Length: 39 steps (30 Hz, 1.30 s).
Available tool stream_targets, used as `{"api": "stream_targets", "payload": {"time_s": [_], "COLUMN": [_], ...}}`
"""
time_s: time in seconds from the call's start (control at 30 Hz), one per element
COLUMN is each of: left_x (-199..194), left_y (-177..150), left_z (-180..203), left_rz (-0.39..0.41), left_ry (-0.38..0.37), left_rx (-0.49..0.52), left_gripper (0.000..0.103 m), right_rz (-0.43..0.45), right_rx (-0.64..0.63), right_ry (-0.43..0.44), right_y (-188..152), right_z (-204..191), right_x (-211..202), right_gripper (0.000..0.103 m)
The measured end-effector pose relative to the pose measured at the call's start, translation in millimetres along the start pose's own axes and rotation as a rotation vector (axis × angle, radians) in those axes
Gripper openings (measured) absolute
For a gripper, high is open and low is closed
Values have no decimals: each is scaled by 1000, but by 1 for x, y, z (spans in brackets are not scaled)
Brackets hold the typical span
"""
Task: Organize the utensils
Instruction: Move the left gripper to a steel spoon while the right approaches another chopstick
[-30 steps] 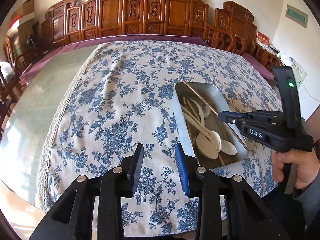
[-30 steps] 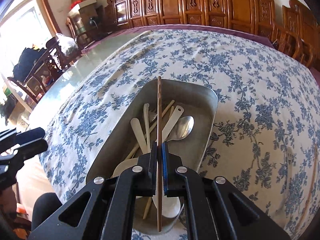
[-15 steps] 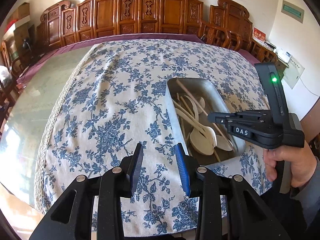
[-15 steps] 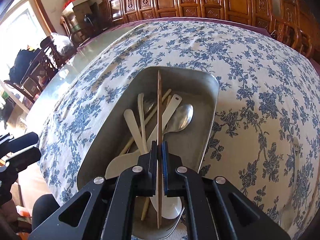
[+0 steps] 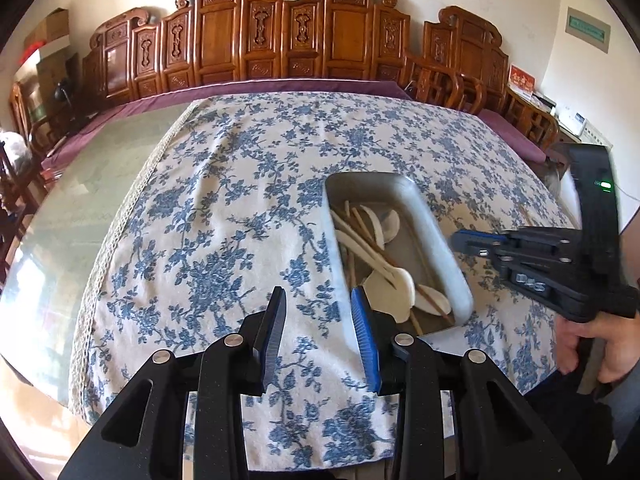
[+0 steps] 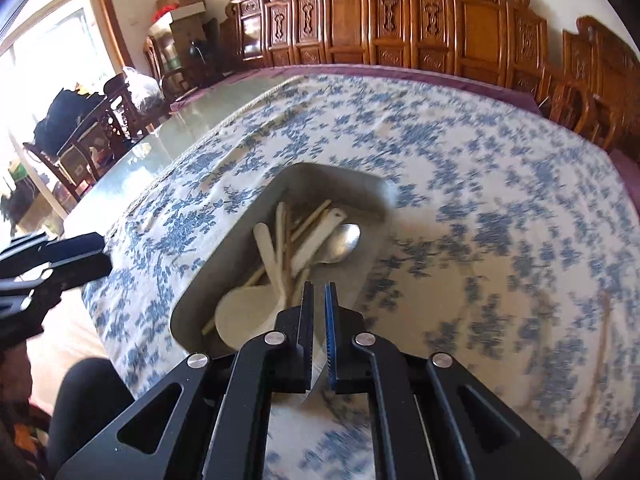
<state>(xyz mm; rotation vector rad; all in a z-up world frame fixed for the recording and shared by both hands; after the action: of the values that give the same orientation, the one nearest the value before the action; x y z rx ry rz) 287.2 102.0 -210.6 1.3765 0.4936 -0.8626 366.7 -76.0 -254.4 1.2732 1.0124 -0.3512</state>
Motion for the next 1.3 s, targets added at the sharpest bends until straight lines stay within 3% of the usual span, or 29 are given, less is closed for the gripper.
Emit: {"api": "stream_targets", "payload": {"time_s": [0.17,0.43,0.53,0.6,0.7,1.07,1.13,1.23,1.3], "left_x": [1,12,23,31,41,88,95,110,121], "left_y": [4,13,14,16,16,11,10,8,8], "left_z": [23,73,92,106,120,169,176,190,199], "left_rz": [0,0,-17,-21,-32,-100,-111,-137,-153], "left_ry": [-13,-46,-62,-67,-76,-100,-107,-118,-124], "left_rx": [13,65,83,99,114,150,156,169,175], "left_gripper": [32,55,58,69,70,71,71,71,71], "right_rz": [14,5,-4,-7,-17,-117,-149,-162,-169], "right_rx": [-14,41,78,101,127,170,136,118,146], "right_ry": [-64,-196,-228,-244,-259,-242,-274,-297,-291], "right_y": [-19,-62,-75,-84,-95,-134,-139,-143,-144], "right_z": [42,141,173,194,216,239,239,243,251], "right_x": [-31,-64,-68,-69,-64,-24,-19,-19,-21], "right_gripper": [7,15,15,15,17,19,19,8,6]}}
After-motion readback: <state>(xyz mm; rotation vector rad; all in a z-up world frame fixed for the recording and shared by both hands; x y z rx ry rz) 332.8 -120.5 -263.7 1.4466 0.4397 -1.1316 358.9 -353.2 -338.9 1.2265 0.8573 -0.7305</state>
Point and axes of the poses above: each gripper's, at about its wrist camera, not at the fingertips, and x roughly the way its jaws point, z to its right, y to its top, the point moved 6 cm from there along x, roughly the way its jaws point, and after that the axes turned 8 degrees about -y, right-handed, at the moved point
